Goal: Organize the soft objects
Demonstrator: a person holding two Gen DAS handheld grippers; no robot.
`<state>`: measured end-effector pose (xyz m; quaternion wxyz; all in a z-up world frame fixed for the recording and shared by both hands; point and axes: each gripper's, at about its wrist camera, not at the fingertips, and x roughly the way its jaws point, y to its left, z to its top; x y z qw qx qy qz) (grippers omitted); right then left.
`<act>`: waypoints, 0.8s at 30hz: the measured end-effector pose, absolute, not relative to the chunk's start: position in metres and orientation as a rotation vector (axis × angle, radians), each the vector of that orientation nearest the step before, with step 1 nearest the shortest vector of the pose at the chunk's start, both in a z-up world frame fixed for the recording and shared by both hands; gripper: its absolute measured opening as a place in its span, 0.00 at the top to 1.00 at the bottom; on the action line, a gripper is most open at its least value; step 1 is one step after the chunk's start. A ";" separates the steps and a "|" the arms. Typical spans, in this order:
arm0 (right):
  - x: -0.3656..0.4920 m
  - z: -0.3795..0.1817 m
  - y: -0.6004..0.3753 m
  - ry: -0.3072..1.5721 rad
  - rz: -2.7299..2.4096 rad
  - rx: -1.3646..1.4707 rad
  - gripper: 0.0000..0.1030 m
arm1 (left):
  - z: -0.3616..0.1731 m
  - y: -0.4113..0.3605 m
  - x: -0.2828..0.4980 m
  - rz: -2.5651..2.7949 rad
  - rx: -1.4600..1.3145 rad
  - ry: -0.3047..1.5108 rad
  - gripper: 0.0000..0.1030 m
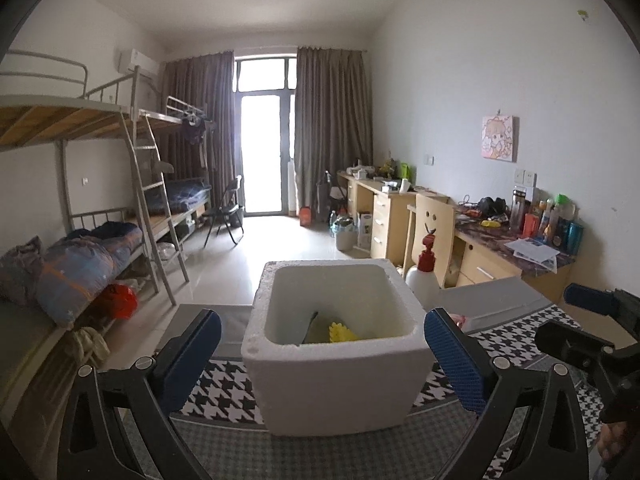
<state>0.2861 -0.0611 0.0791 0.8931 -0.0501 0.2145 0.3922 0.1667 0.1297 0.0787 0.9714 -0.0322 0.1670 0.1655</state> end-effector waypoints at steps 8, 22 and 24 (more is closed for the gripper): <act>0.261 0.081 -0.068 0.390 0.829 -0.105 0.01 | 0.076 0.117 0.134 0.342 -0.060 0.293 0.01; 0.229 0.076 -0.080 0.330 0.854 -0.098 0.01 | 0.070 0.109 0.096 0.388 -0.067 0.219 0.01; 0.227 0.074 -0.081 0.326 0.849 -0.092 0.01 | 0.070 0.106 0.093 0.391 -0.063 0.207 0.01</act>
